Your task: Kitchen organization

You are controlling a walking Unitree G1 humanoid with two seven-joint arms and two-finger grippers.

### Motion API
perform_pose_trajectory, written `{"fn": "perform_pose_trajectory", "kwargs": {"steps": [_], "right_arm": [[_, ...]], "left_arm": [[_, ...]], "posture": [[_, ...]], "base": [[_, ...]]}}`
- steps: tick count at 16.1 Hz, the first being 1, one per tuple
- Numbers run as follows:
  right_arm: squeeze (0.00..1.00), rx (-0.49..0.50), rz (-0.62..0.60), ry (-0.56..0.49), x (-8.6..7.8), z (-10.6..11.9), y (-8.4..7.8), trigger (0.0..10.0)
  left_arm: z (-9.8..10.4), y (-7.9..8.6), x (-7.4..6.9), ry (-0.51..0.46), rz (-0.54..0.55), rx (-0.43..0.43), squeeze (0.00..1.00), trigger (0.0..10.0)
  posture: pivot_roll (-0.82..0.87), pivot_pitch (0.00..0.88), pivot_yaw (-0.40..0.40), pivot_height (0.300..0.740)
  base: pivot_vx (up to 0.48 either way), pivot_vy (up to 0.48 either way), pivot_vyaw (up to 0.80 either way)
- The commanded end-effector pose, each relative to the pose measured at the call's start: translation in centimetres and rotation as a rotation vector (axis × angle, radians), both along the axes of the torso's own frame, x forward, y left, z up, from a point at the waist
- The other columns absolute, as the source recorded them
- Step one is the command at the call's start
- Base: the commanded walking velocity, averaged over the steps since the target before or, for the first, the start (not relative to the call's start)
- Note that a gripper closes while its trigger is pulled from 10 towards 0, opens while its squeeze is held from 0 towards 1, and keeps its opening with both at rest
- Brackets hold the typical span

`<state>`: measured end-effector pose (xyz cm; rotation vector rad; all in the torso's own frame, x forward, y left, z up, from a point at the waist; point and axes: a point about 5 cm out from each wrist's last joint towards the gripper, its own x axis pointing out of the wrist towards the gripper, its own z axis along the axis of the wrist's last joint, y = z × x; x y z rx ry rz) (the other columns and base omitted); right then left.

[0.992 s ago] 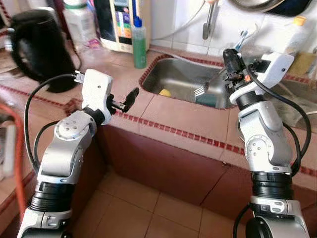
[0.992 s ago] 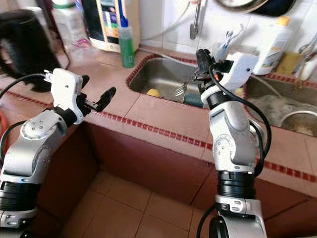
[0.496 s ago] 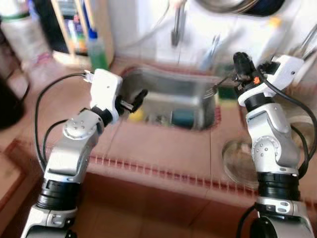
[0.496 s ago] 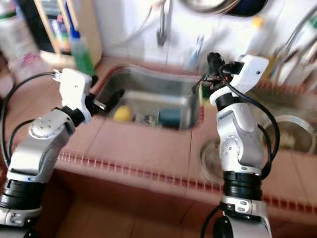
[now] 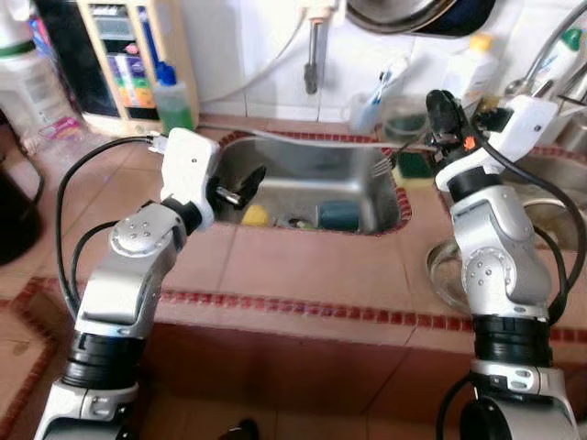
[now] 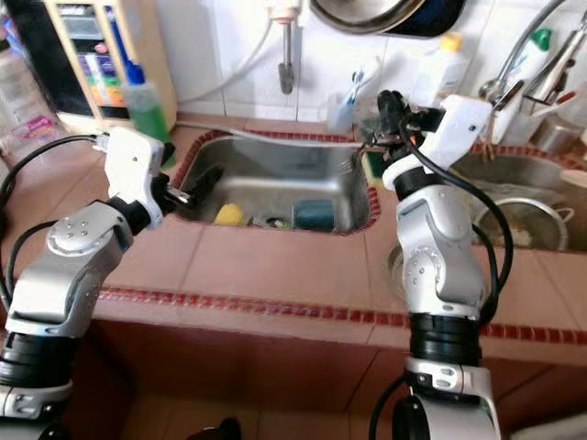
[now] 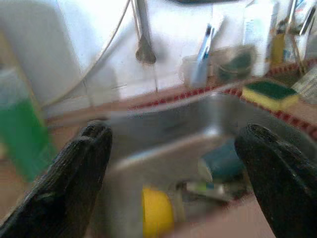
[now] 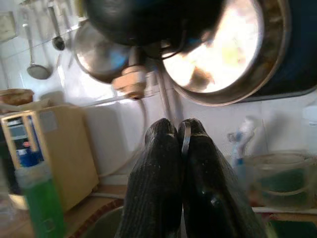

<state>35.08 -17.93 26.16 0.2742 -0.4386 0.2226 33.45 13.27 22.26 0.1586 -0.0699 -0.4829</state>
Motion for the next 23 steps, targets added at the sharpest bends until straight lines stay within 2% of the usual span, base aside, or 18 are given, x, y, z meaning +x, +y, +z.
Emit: {"fn": "perform_pose_trajectory", "kwargs": {"steps": [1, 4, 5, 6, 11, 21, 23], "right_arm": [[0.0, -0.005, 0.02, 0.023, 0.4, -0.2, 0.8, 10.0], [0.0, -0.027, -0.001, 0.043, 0.6, -0.4, 0.2, 10.0], [0.0, -0.027, -0.003, 0.043, 0.6, -0.4, 0.2, 10.0], [0.0, -0.027, -0.001, 0.042, 0.5, -0.5, 0.2, 10.0], [0.0, -0.027, 0.01, 0.043, 0.4, -1.0, 0.7, 10.0], [0.0, -0.024, 0.01, 0.034, 0.4, -0.9, 0.8, 10.0], [0.0, -0.023, 0.007, 0.033, 0.3, -0.9, 0.7, 10.0]], "left_arm": [[0.1, 0.3, -0.3, 0.01, -0.003, 0.011, 0.0, 10.0], [0.2, -0.8, -1.0, 0.007, -0.055, 0.057, 0.0, 10.0], [0.4, -0.8, -1.1, -0.011, -0.058, 0.062, 0.0, 10.0], [0.7, -0.9, -1.6, -0.057, -0.106, 0.079, 0.0, 10.0], [0.9, -0.5, -1.7, -0.076, -0.114, 0.131, 0.0, 10.0], [1.0, -0.7, -1.4, -0.075, -0.133, 0.141, 0.0, 10.0], [0.8, -0.5, -1.1, -0.067, -0.111, 0.132, 0.0, 10.0]], "posture": [[-0.02, 0.08, 0.012, 0.74], [-0.02, 0.101, 0.02, 0.74], [-0.02, 0.102, 0.022, 0.74], [-0.02, 0.105, 0.025, 0.74], [-0.02, 0.099, 0.036, 0.74], [-0.03, 0.091, 0.045, 0.74], [-0.03, 0.09, 0.047, 0.74]], "base": [[0.0, 0.0, 0.0], [0.0, 0.0, 0.0], [0.0, 0.0, 0.0], [0.0, 0.0, 0.0], [0.0, 0.0, 0.0], [0.0, -0.48, 0.0], [0.0, 0.0, 0.0]]}}
